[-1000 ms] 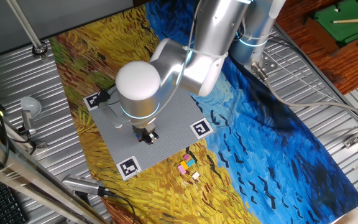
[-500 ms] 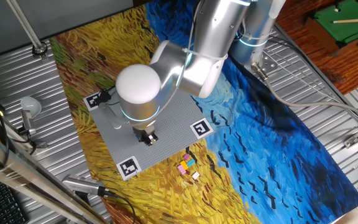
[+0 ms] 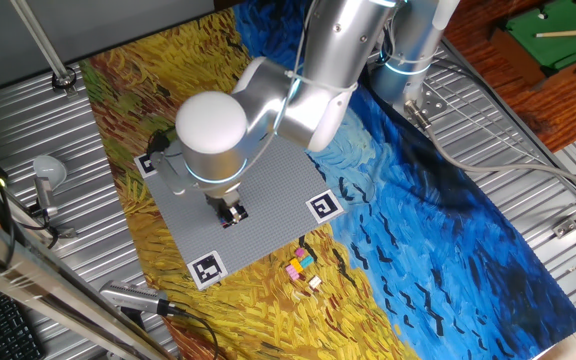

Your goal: Stack small Lego blocks one on top of the other

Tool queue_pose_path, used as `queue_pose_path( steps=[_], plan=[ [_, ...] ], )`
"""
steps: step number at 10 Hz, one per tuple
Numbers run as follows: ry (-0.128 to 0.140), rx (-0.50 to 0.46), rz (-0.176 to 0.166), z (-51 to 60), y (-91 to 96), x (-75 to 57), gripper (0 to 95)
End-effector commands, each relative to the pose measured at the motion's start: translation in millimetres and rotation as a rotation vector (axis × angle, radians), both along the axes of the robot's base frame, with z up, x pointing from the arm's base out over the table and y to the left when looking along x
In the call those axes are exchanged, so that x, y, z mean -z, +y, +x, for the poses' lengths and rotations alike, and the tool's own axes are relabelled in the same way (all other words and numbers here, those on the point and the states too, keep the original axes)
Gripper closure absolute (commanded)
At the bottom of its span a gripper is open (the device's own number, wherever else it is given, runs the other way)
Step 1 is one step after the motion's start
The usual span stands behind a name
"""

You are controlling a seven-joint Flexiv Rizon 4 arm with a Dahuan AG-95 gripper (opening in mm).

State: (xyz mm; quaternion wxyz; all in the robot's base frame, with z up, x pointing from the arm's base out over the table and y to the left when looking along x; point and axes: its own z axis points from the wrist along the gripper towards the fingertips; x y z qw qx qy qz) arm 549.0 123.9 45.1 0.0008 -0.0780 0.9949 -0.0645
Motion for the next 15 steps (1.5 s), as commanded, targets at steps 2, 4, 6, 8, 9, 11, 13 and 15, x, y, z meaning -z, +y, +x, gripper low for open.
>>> queue_pose_path(
  steps=[2,4,6,8,9,11,13,15],
  plan=[
    [0.002,0.047,0.007,1.6,1.6,1.2,76.0],
    [0.002,0.048,0.007,6.6,2.6,4.5,76.0],
    [0.001,0.046,0.010,7.9,3.5,7.1,76.0],
    [0.001,0.048,0.011,8.9,4.9,9.6,76.0],
    [0.002,0.050,0.012,8.9,4.9,9.9,76.0],
    [0.005,0.056,0.013,7.9,4.5,10.6,76.0],
    [0.007,0.064,0.013,7.4,4.3,10.9,76.0],
    [0.007,0.079,0.013,7.2,4.2,11.4,76.0]
  ],
)
